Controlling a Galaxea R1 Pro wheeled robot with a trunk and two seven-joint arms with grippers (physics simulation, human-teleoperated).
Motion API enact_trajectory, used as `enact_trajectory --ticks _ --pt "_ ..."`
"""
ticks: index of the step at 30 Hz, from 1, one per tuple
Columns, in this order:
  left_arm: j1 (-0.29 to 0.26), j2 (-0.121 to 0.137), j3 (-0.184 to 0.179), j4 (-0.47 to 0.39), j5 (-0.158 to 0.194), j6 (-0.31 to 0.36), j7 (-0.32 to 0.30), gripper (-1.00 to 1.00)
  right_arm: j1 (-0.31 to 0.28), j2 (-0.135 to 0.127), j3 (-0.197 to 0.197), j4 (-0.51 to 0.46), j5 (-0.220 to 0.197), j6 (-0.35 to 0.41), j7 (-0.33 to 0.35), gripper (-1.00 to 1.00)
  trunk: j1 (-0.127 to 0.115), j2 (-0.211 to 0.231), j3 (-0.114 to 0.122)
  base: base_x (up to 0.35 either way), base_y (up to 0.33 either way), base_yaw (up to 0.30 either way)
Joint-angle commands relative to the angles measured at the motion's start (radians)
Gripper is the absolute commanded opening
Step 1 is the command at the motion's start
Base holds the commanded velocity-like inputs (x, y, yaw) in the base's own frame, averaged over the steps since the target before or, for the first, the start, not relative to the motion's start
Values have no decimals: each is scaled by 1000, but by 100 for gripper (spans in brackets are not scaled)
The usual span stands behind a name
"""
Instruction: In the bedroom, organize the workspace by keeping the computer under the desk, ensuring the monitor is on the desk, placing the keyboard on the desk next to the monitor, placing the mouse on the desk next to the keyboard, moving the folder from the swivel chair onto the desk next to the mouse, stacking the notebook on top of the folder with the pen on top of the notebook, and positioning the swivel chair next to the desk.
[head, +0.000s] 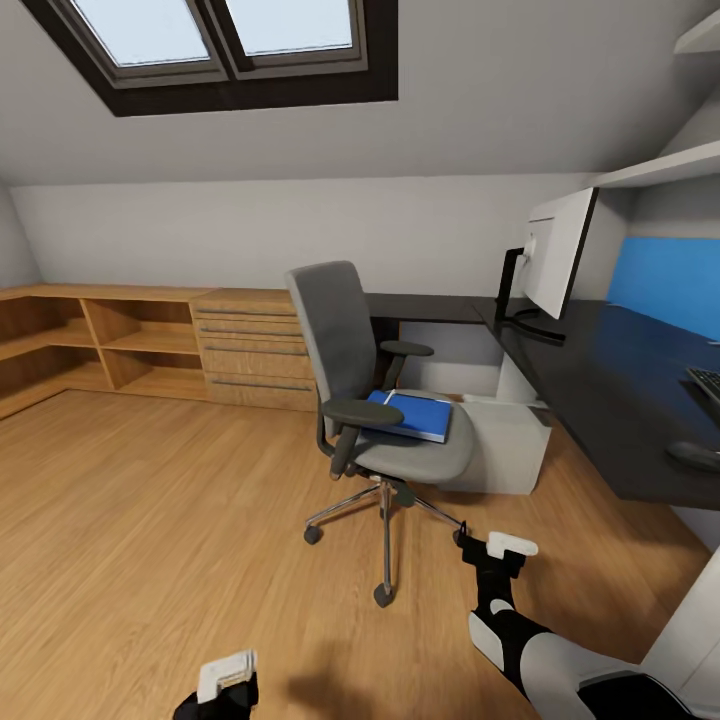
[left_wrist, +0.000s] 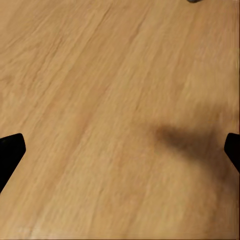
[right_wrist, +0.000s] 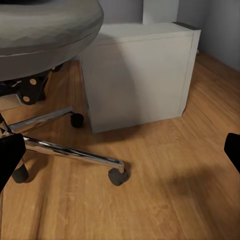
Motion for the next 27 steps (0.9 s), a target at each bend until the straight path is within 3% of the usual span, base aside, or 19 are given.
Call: enact_trajectory --ticks 1,5,9,15,19,27 --pt "-3 0 -2 -25 9 30 7 100 -1 0 9 0 -7 -2 -5 100 0 0 -1 0 0 0" --pt "-27 0 -1 -96 11 108 10 100 -1 0 8 0 -8 -2 -6 100 0 0 -1 0 0 0" --pt "-55 -1 2 -100 13 139 9 100 -1 0 8 -1 -52 -1 -7 100 0 0 -1 0 0 0" --pt "-63 1 5 -7 49 141 4 100 -1 -1 10 -3 -114 -5 -4 100 0 0 -1 0 0 0" --pt "-66 2 6 22 86 139 -2 100 -1 1 12 -3 -125 -9 -5 100 0 0 -1 0 0 0" --pt "-67 2 5 28 95 102 -4 100 -1 4 13 -3 -127 -10 -4 100 0 0 -1 0 0 0"
